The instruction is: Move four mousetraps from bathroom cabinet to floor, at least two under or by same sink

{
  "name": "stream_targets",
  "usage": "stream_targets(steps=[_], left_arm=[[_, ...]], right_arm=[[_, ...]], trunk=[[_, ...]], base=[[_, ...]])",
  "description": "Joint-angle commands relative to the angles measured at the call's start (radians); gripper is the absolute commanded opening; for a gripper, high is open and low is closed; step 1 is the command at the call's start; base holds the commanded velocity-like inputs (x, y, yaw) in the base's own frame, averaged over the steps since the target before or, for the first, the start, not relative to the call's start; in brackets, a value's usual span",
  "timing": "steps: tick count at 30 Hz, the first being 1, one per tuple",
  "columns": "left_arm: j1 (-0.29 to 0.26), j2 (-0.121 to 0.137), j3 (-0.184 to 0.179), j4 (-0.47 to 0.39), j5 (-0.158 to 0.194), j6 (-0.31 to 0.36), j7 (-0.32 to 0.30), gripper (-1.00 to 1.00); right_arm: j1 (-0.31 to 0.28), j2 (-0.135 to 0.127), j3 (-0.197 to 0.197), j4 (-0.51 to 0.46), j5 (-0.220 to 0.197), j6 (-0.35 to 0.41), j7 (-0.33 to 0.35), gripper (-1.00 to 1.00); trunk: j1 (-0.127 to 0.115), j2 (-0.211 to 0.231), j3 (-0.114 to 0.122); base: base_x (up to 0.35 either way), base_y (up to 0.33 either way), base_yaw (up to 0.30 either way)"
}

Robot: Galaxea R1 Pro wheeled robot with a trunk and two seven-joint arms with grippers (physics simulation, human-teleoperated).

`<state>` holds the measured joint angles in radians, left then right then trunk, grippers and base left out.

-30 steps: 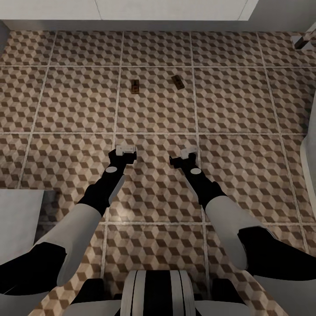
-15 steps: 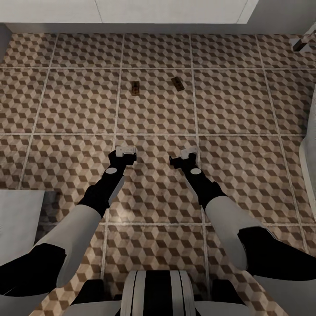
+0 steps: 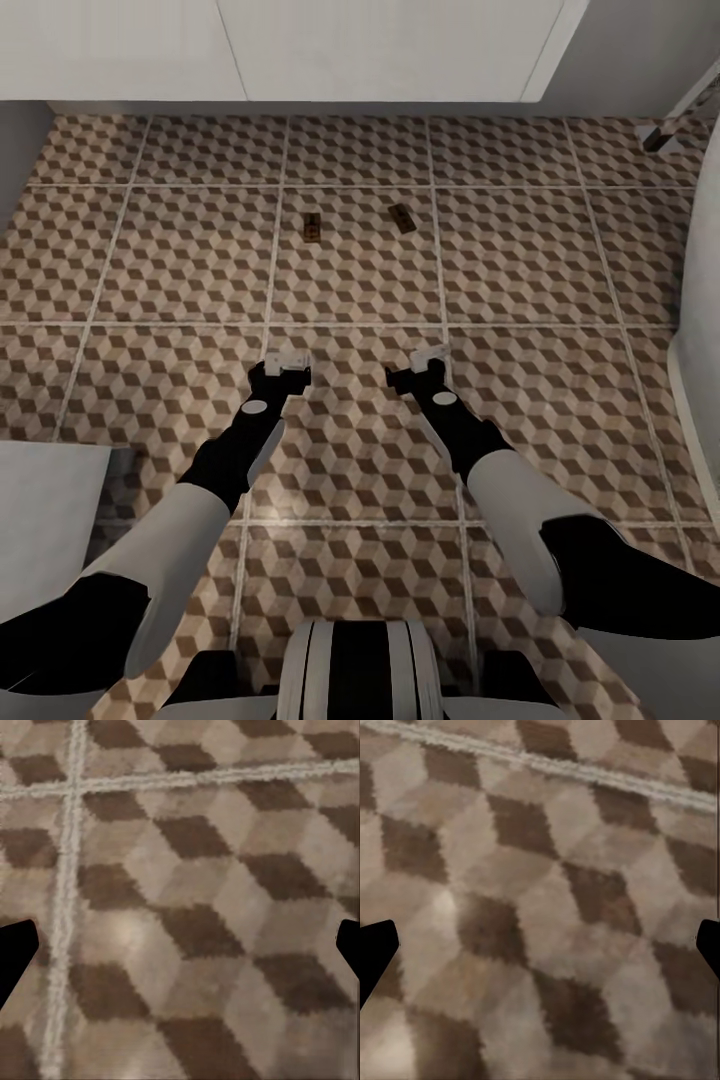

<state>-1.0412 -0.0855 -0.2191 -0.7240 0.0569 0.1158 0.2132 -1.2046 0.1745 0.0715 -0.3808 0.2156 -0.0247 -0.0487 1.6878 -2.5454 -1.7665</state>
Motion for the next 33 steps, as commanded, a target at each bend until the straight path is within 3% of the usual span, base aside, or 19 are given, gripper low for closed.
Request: stream_targets(steps=[1, 28, 33], left_arm=[[0.009, 0.001, -0.005, -0.001, 0.006, 0.005, 0.008, 1.00], [0.151, 0.029, -0.003, 0.012, 0.004, 0.000, 0.006, 1.00], [0.171, 0.030, -0.003, 0.018, 0.005, -0.042, 0.005, 1.00]], right_arm=[[-0.001, 0.000, 0.002, 0.009, 0.009, -0.008, -0.005, 1.00], [-0.001, 0.000, 0.002, 0.187, 0.008, -0.167, -0.005, 1.00], [-0.001, -0.015, 0.002, 0.267, 0.008, -0.223, -0.005, 1.00]], trunk=[[-0.001, 0.000, 0.004], [-0.013, 0.006, 0.108], [-0.015, 0.008, 0.127]], base=[[0.000, 0.000, 0.000], [0.000, 0.000, 0.000], [0.000, 0.000, 0.000]])
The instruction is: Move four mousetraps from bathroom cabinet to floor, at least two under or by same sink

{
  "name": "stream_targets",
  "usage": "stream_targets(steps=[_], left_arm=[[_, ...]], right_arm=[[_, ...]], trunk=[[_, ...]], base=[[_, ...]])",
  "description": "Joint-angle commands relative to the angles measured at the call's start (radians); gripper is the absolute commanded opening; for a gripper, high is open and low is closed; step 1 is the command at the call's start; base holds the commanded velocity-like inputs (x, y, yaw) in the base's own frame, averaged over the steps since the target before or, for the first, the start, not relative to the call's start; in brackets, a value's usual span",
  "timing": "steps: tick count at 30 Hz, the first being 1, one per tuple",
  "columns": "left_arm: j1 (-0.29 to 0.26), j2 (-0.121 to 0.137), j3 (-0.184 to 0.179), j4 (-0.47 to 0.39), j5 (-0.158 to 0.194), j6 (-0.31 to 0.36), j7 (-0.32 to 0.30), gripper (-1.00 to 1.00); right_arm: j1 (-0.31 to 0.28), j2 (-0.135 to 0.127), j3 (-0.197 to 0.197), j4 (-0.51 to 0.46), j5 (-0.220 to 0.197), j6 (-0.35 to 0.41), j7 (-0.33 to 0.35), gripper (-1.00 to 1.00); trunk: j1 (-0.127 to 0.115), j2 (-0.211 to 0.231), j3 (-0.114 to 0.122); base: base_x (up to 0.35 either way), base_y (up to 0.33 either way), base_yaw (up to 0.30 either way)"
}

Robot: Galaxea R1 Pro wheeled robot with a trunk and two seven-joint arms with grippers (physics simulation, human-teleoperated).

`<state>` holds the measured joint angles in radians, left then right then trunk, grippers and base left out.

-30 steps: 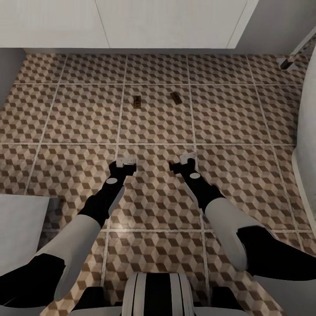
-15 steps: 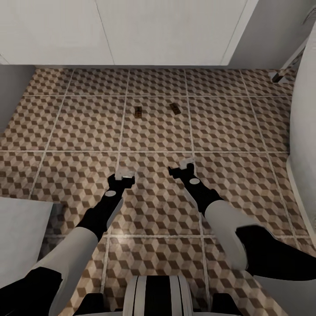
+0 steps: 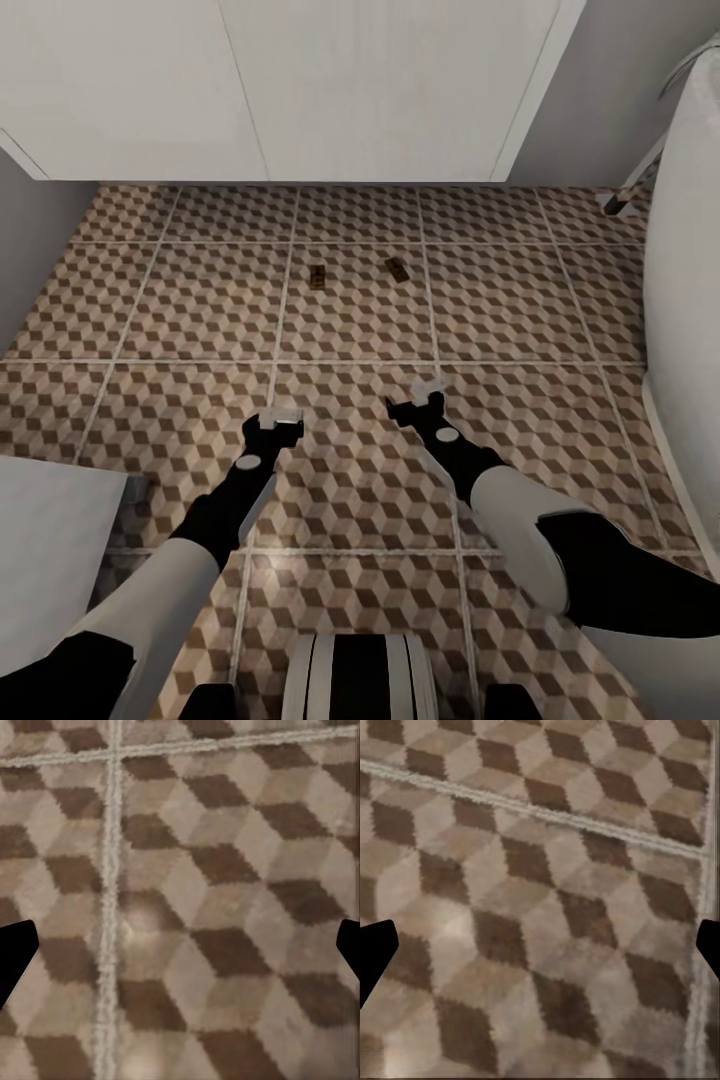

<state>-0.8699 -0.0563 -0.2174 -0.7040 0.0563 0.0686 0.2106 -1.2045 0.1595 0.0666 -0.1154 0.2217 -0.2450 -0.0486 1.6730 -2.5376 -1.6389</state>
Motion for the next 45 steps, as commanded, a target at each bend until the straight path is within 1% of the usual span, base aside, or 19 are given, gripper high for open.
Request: stream_targets(steps=[1, 2, 3, 4, 7, 11, 16, 20, 22, 25, 28, 32, 37, 41, 45], left_arm=[[0.008, 0.001, -0.005, 0.003, 0.006, -0.012, 0.008, 1.00], [0.011, 0.001, -0.005, 0.005, 0.006, -0.019, 0.008, 1.00], [0.023, 0.001, -0.005, 0.021, 0.006, -0.039, 0.007, 1.00], [0.027, 0.001, -0.006, 0.026, 0.006, -0.043, 0.007, 1.00], [0.038, 0.001, -0.005, 0.037, 0.006, -0.048, 0.007, 1.00], [0.050, 0.001, -0.005, 0.044, 0.006, -0.051, 0.007, 1.00], [0.060, 0.001, -0.005, 0.074, 0.006, -0.058, 0.008, 1.00], [0.064, 0.001, -0.005, 0.104, 0.006, -0.089, 0.009, 1.00], [0.066, 0.001, -0.005, 0.128, 0.007, -0.110, 0.009, 1.00], [0.067, 0.001, -0.006, 0.153, 0.007, -0.119, 0.009, 1.00], [0.067, 0.001, -0.006, 0.173, 0.007, -0.123, 0.009, 1.00], [0.068, 0.001, -0.006, 0.218, 0.007, -0.131, 0.009, 1.00], [0.068, 0.001, -0.005, 0.296, 0.007, -0.170, 0.009, 1.00], [0.068, 0.001, -0.005, 0.336, 0.007, -0.194, 0.008, 1.00], [0.073, 0.001, -0.006, 0.366, 0.008, -0.205, 0.007, 1.00]], right_arm=[[-0.001, -0.003, 0.006, 0.018, 0.003, -0.017, -0.005, 1.00], [-0.001, -0.004, 0.006, 0.026, 0.003, -0.024, -0.005, 1.00], [0.000, -0.019, 0.007, 0.063, 0.002, -0.057, -0.005, 1.00], [0.000, -0.024, 0.007, 0.074, 0.002, -0.069, -0.005, 1.00], [0.004, -0.030, 0.007, 0.086, 0.002, -0.085, -0.005, 1.00], [0.019, -0.033, 0.007, 0.091, 0.002, -0.091, -0.006, 1.00], [0.052, -0.035, 0.006, 0.093, 0.002, -0.095, -0.010, 1.00], [0.071, -0.036, 0.006, 0.094, 0.003, -0.095, -0.012, 1.00], [0.086, -0.050, 0.006, 0.094, 0.003, -0.096, -0.012, 1.00], [0.104, -0.063, 0.006, 0.094, 0.002, -0.102, -0.012, 1.00], [0.116, -0.068, 0.006, 0.094, 0.002, -0.108, -0.012, 1.00], [0.137, -0.072, 0.005, 0.094, 0.002, -0.122, -0.012, 1.00], [0.169, -0.073, 0.005, 0.094, 0.002, -0.144, -0.012, 1.00], [0.189, -0.074, 0.005, 0.093, 0.003, -0.150, -0.013, 1.00], [0.202, -0.087, 0.005, 0.093, 0.002, -0.152, -0.012, 1.00]], trunk=[[-0.001, 0.000, 0.003], [-0.001, 0.000, 0.007], [-0.001, 0.001, 0.011], [-0.002, 0.001, 0.015], [-0.003, 0.001, 0.027], [-0.005, 0.002, 0.042], [-0.007, 0.004, 0.061], [-0.009, 0.004, 0.077], [-0.010, 0.005, 0.086], [-0.011, 0.006, 0.099], [-0.013, 0.006, 0.114], [-0.014, 0.007, 0.133], [-0.017, 0.008, 0.157], [-0.019, 0.009, 0.177], [-0.020, 0.010, 0.196]], base=[[0.000, 0.000, 0.000], [0.000, 0.000, 0.000], [0.000, 0.000, 0.000], [0.000, 0.000, 0.000], [0.000, 0.000, 0.000], [0.000, 0.000, 0.000], [0.000, 0.000, 0.000], [0.000, 0.000, 0.000], [0.000, 0.000, 0.000], [0.000, 0.000, 0.000], [0.000, 0.000, 0.000], [0.000, 0.000, 0.000], [0.000, 0.000, 0.000], [0.000, 0.000, 0.000], [0.000, 0.000, 0.000]])
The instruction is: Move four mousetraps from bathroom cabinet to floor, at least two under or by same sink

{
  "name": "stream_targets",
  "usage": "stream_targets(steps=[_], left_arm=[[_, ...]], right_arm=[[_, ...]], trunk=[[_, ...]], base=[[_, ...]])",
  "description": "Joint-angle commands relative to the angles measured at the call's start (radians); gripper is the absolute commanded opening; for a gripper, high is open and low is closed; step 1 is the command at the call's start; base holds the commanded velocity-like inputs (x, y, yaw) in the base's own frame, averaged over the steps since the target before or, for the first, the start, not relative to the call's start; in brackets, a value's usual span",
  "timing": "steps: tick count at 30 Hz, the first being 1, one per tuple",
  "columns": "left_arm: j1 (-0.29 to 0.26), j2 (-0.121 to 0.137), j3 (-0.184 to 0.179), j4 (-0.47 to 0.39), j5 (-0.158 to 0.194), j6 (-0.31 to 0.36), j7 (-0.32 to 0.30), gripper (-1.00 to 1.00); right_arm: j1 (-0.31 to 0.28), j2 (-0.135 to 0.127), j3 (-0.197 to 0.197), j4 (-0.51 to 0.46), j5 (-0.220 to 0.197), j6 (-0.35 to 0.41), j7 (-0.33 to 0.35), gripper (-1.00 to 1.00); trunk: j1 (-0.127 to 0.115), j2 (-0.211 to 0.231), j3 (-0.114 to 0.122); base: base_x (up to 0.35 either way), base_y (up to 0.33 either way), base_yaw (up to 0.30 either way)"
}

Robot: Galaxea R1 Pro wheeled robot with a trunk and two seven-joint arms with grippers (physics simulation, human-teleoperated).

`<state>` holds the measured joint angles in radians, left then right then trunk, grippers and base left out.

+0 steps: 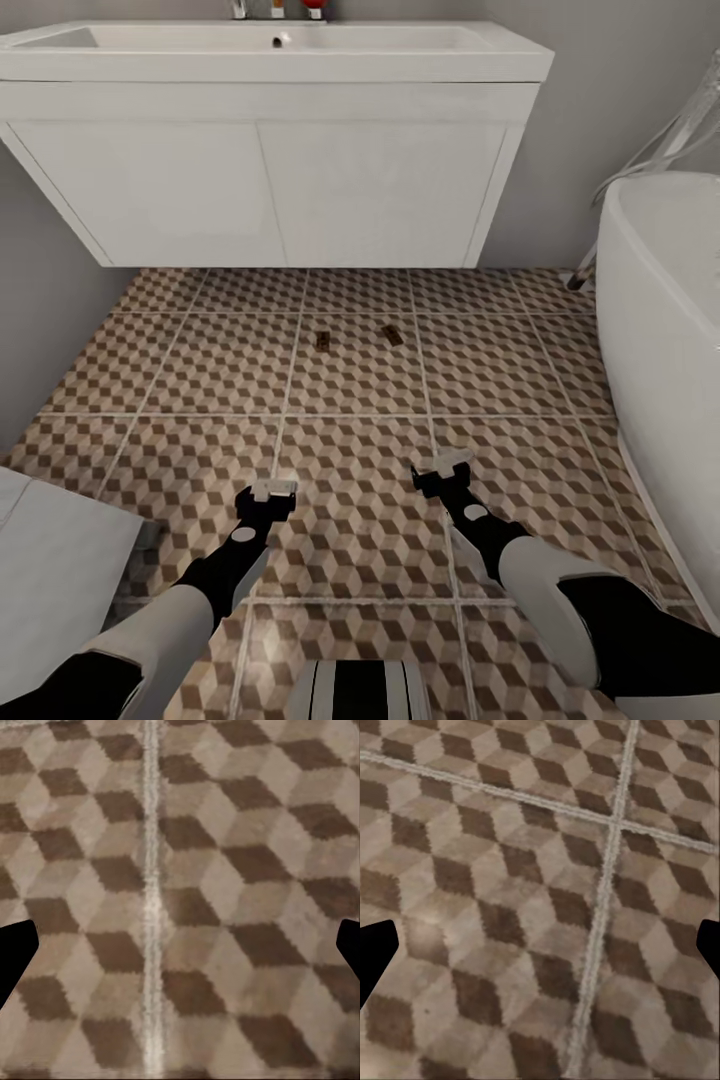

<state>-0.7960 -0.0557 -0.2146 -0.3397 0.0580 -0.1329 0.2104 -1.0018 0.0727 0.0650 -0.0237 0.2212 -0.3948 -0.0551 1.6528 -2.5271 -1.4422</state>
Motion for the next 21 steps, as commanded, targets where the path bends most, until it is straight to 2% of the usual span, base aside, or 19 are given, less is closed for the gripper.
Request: stream_targets(steps=[1, 12, 21], left_arm=[[0.003, 0.001, -0.008, 0.005, 0.006, -0.005, 0.007, 1.00], [0.065, 0.001, -0.008, 0.027, 0.006, -0.035, 0.004, 1.00], [0.118, 0.001, -0.008, 0.062, 0.006, -0.091, 0.003, 1.00]], right_arm=[[0.001, -0.002, 0.007, 0.001, 0.003, -0.003, -0.006, 1.00], [0.056, -0.024, 0.006, 0.001, 0.002, -0.007, -0.005, 1.00], [0.104, -0.034, 0.006, 0.001, 0.001, -0.072, -0.006, 1.00]], trunk=[[-0.001, 0.000, 0.004], [-0.006, 0.003, 0.058], [-0.010, 0.005, 0.102]], base=[[0.000, 0.000, 0.000], [0.000, 0.000, 0.000], [0.000, 0.000, 0.000]])
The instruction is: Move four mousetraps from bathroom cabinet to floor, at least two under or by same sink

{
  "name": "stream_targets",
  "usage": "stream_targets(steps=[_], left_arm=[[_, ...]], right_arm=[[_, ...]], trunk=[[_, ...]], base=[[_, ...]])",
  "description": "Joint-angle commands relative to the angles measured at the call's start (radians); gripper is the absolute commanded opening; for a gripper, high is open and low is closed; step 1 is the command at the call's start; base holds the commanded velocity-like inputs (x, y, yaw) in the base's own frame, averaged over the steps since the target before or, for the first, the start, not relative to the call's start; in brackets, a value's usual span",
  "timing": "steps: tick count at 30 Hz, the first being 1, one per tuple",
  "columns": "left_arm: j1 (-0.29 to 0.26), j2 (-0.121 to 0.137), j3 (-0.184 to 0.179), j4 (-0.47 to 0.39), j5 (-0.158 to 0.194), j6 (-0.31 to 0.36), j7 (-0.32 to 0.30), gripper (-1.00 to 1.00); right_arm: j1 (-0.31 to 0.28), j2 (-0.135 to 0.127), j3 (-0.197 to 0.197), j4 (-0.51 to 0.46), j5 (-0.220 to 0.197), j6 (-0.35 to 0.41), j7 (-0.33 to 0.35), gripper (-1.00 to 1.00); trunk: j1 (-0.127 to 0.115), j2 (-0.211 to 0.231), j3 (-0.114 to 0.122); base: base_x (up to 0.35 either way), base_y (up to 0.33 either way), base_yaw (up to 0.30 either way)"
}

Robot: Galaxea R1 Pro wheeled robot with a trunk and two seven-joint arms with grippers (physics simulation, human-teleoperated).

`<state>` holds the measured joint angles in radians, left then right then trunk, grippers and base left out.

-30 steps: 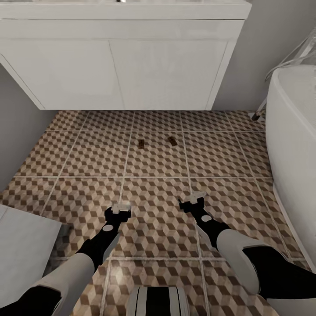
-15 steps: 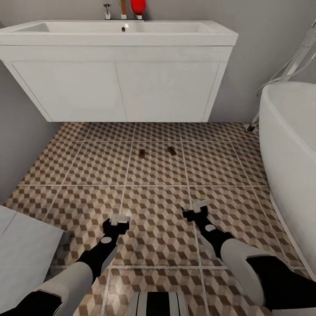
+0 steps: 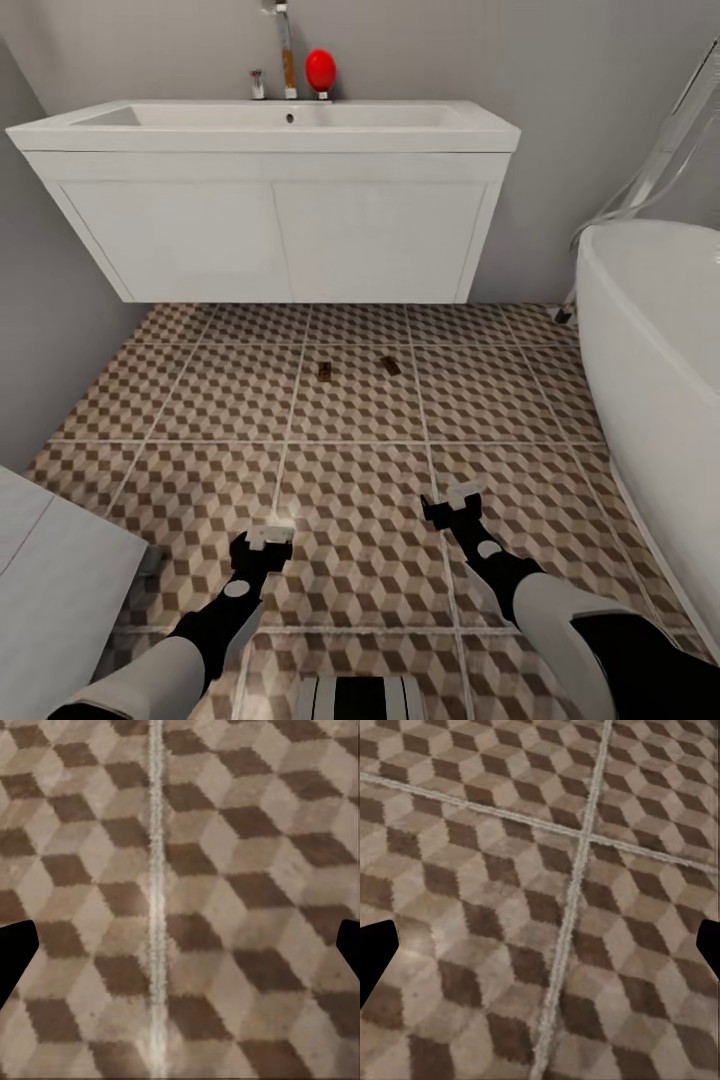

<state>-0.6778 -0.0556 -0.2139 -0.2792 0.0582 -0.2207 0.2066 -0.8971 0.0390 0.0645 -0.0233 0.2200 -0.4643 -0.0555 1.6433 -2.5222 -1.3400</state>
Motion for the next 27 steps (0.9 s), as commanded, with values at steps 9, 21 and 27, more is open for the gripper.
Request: stream_targets(steps=[9, 21, 27], left_arm=[[0.016, 0.000, -0.008, 0.120, 0.006, -0.154, 0.006, 1.00], [0.020, 0.000, -0.008, 0.340, 0.009, -0.440, 0.005, 1.00], [0.051, 0.000, -0.009, 0.352, 0.008, -0.475, 0.005, 1.00]], right_arm=[[0.042, -0.001, 0.007, 0.002, 0.002, -0.017, -0.006, 1.00], [0.105, -0.002, 0.007, 0.002, 0.002, -0.032, -0.006, 1.00], [0.143, -0.003, 0.007, 0.002, 0.002, -0.080, -0.007, 1.00]], trunk=[[-0.004, 0.002, 0.043], [-0.010, 0.005, 0.102], [-0.012, 0.006, 0.131]], base=[[0.000, 0.000, 0.000], [0.000, 0.000, 0.000], [0.000, 0.000, 0.000]])
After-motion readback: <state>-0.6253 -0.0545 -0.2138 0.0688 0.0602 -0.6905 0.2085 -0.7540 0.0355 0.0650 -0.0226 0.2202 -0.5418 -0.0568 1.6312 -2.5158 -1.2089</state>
